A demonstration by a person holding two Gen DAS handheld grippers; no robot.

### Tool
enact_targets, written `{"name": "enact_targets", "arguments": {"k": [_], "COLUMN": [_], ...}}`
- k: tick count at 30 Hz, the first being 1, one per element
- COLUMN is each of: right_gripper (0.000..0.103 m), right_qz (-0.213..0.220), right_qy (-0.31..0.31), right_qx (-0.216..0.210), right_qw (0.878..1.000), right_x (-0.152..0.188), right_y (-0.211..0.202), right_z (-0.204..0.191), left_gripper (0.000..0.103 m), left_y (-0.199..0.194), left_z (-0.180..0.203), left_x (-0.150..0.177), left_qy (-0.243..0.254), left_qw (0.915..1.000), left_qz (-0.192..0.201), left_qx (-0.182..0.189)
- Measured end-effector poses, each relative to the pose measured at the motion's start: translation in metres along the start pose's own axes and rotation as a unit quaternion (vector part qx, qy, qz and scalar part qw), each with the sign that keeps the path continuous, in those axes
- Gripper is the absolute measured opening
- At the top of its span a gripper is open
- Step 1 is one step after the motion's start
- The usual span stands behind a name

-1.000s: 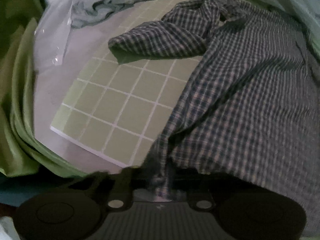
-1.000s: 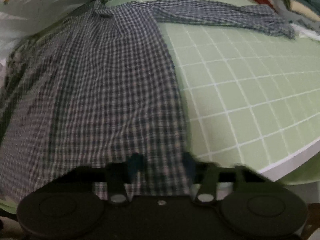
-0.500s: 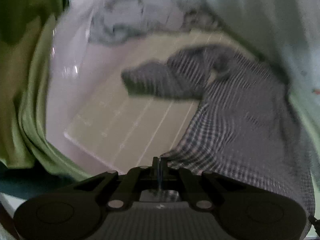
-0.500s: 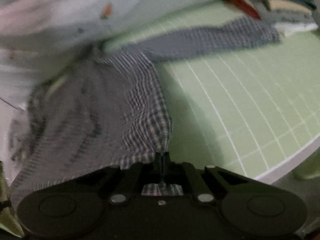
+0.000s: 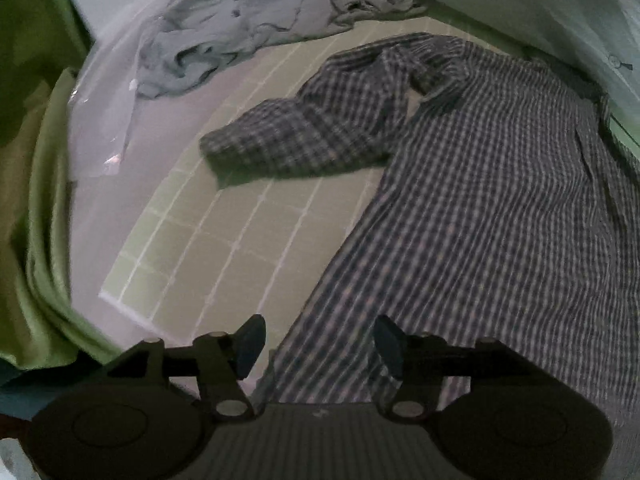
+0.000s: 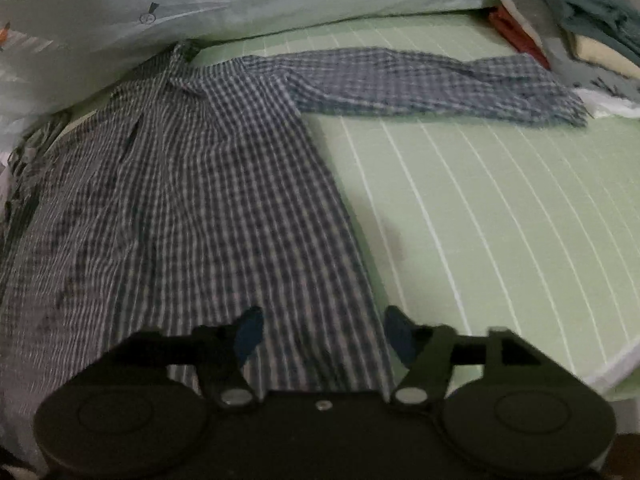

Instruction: Fold clothes

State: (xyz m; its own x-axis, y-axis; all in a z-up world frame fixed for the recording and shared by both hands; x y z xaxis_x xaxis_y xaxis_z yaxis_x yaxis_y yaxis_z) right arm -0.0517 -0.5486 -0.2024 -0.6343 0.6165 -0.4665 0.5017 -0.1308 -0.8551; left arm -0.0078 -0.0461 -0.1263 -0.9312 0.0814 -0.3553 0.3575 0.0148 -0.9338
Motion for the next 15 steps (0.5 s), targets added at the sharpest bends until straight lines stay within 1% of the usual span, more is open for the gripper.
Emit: {"name": "enact_targets", "arguments": {"k": [4,6,8,10,11,13,14,15], "right_gripper": [0.079,0.079,0.079,0.076,0.074,0.062,0.057,0.041], "right_qz": [0.021,0.053,0.082,0.079,0.077,0.072,0.069,0.063], "right_qy": [-0.002,0.005,0.01,0.014,0.013,0.012,0.001,-0.016], "right_qx": [-0.011,-0.009,-0.01,-0.017,-0.023,-0.034,-0.034,-0.031], "right_qw": [1.0,0.999,0.997,0.997,0.997,0.997,0.997,0.997], "right_x": [-0.033,-0.053,-0.073,-0.089,-0.095,-0.108,-0.113,-0.115], "right_y": [0.028,0.041,0.054,0.068,0.075,0.088,0.094,0.101], "right_z": [-0.013,-0.019,-0.023,-0.029,-0.032,-0.039,-0.044,-0.049], "left_gripper": [0.063,0.063,0.063,0.063,0.063,0.063,0.063,0.063], "left_y": [0.014,0.022,0.03,0.037,0.039,0.042,0.043,0.044], "left_z": [0.018,0.029,0.042,0.055,0.059,0.064,0.067,0.07], "left_x": [-0.024,-0.036,-0.049,-0.06,-0.064,-0.071,-0.074,-0.077], "left_qy": [-0.005,-0.004,0.009,0.033,0.036,0.034,0.034,0.033], "left_qw": [0.9999,0.9999,0.9999,0.9994,0.9993,0.9993,0.9993,0.9994], "left_qz": [0.006,0.006,0.004,0.002,0.003,0.007,0.009,0.011], "left_qx": [0.014,0.014,0.005,-0.01,-0.012,-0.01,-0.01,-0.009]}}
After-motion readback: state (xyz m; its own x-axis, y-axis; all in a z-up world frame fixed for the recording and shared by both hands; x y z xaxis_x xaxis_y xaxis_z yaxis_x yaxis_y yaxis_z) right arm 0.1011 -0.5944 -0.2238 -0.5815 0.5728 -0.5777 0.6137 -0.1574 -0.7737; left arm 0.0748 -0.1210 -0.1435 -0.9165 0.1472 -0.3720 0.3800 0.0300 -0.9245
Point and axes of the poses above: each gripper's, at about its wrist camera, not at the fingertips, and y roughly the way its jaws point, z to its right, x to its underside, the point moved 4 cm from there along y, roughly the way its jaws point, and after that the axes turned 11 degrees about y, right-handed, at the moved point
